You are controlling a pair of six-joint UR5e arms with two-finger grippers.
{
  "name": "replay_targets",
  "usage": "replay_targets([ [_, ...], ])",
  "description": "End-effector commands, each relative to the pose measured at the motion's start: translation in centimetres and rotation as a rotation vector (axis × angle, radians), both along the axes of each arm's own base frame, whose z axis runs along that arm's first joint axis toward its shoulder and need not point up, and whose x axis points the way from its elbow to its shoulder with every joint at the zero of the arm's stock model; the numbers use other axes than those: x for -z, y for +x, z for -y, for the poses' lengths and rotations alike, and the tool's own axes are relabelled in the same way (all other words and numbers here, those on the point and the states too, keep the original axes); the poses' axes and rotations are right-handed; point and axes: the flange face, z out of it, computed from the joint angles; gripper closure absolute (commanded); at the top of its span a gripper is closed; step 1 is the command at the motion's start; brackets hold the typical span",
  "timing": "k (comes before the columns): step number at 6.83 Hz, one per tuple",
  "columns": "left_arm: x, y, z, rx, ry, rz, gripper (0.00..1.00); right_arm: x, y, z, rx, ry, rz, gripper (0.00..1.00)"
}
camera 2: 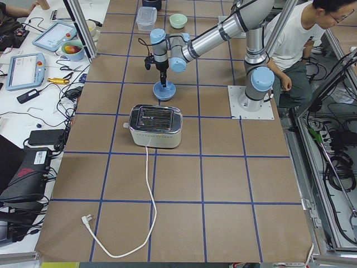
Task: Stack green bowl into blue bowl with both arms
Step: 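Close the left gripper on the light blue bowl's rim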
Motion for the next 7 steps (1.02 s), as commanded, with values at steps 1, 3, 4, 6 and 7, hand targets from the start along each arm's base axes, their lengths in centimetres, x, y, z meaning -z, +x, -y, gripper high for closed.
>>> replay_targets([
  [1, 0.2, 0.0, -0.6, -0.001, 0.0, 0.008, 1.0, 0.0, 0.0, 0.0, -0.001, 0.0, 0.001, 0.0],
  [3, -1.0, -0.2, 0.4, 0.002, -0.033, 0.006, 1.0, 0.0, 0.1, 0.0, 0.001, 0.0, 0.004, 0.0],
  [4, -2.8, -1.8, 1.2, 0.006, -0.068, 0.0, 1.0, -0.1, 0.1, 0.0, 0.001, -0.001, 0.004, 0.0],
  [6, -4.5, -14.3, -2.2, -0.032, -0.121, -0.061, 1.0, -0.1, 0.0, 0.0, 0.001, -0.001, 0.002, 0.0],
  [7, -4.1, -20.7, -5.2, -0.065, -0.117, -0.081, 1.0, 0.0, 0.0, 0.1, -0.001, -0.001, 0.002, 0.0],
])
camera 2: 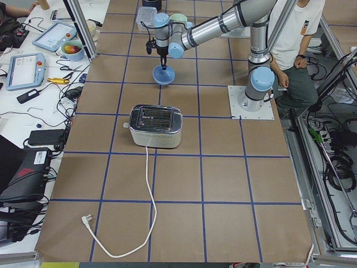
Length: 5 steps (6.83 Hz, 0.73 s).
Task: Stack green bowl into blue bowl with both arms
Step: 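Close the left gripper on the light blue bowl's rim, then carry the light blue bowl with the left gripper toward the table center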
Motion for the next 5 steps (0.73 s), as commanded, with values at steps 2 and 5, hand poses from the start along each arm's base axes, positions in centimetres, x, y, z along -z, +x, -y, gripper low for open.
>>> replay_targets([
  [2, -2.3, -13.4, -4.0, -0.078, -0.044, -0.089, 1.0, 0.1, 0.0, 0.0, -0.001, 0.001, 0.0, 0.0],
  [5, 0.9, -14.5, -1.7, -0.061, -0.032, -0.076, 1.0, 0.1, -0.1, 0.1, 0.0, 0.002, -0.002, 0.0],
])
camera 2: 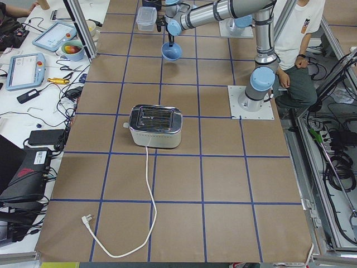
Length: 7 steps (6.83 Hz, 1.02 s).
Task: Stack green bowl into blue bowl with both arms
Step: 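Carry the light blue bowl with the left gripper toward the table center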
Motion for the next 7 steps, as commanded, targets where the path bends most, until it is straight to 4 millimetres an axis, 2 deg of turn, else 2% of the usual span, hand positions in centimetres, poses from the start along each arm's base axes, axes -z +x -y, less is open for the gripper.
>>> replay_targets([
  [1, 2.2, -0.6, 0.9, 0.077, 0.001, 0.005, 1.0, 0.0, 0.0, 0.0, 0.0, 0.0, -0.001, 0.0],
  [2, 2.8, -0.8, 1.2, 0.091, -0.012, -0.003, 0.96, 0.0, 0.0, 0.0, 0.0, 0.0, -0.001, 0.0],
  [3, 1.6, -1.0, 1.7, 0.092, -0.061, -0.034, 0.45, 0.3, -0.4, 0.2, -0.031, 0.005, -0.002, 0.0],
  [4, -0.5, -0.8, 1.8, 0.1, -0.085, -0.061, 0.04, 0.5, -1.0, 0.2, -0.099, 0.021, -0.003, 0.0],
  [5, -2.3, 1.6, 2.5, 0.174, -0.102, -0.051, 0.0, 1.0, -2.5, 0.4, -0.112, 0.038, -0.001, 0.0],
  [6, -5.3, 7.0, 4.5, 0.173, -0.093, -0.027, 0.0, 2.8, -5.9, 0.6, -0.146, 0.065, 0.01, 0.0],
  [7, -8.5, 13.5, 6.4, 0.167, -0.106, -0.016, 0.0, 6.5, -10.0, 0.2, -0.104, 0.126, 0.036, 0.01],
])
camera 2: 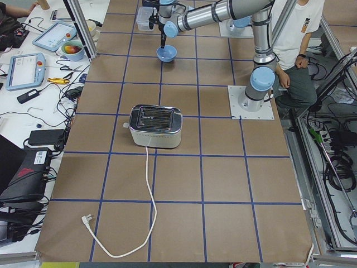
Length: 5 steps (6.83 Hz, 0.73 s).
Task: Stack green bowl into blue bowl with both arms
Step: 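Release the blue bowl with the left gripper while the right gripper descends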
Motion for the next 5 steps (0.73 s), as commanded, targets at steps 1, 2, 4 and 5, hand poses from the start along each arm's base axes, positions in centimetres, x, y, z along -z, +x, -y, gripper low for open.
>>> replay_targets([
  [1, -8.2, 10.0, 1.3, -0.031, -0.041, 0.011, 0.0, 6.5, -5.8, -1.4, 0.051, 0.117, 0.028, 0.01],
  [2, -12.5, 13.7, -0.1, -0.071, -0.01, 0.023, 0.0, 9.5, -6.8, -1.9, 0.059, 0.145, 0.005, 0.05],
  [4, -20.1, 19.6, -1.8, -0.108, 0.043, 0.05, 0.0, 16.4, -9.2, -3.3, 0.046, 0.094, -0.001, 0.04],
  [5, -21.9, 20.7, -0.8, -0.117, 0.013, 0.111, 0.0, 20.0, -10.2, -4.6, 0.068, 0.061, -0.007, 0.03],
])
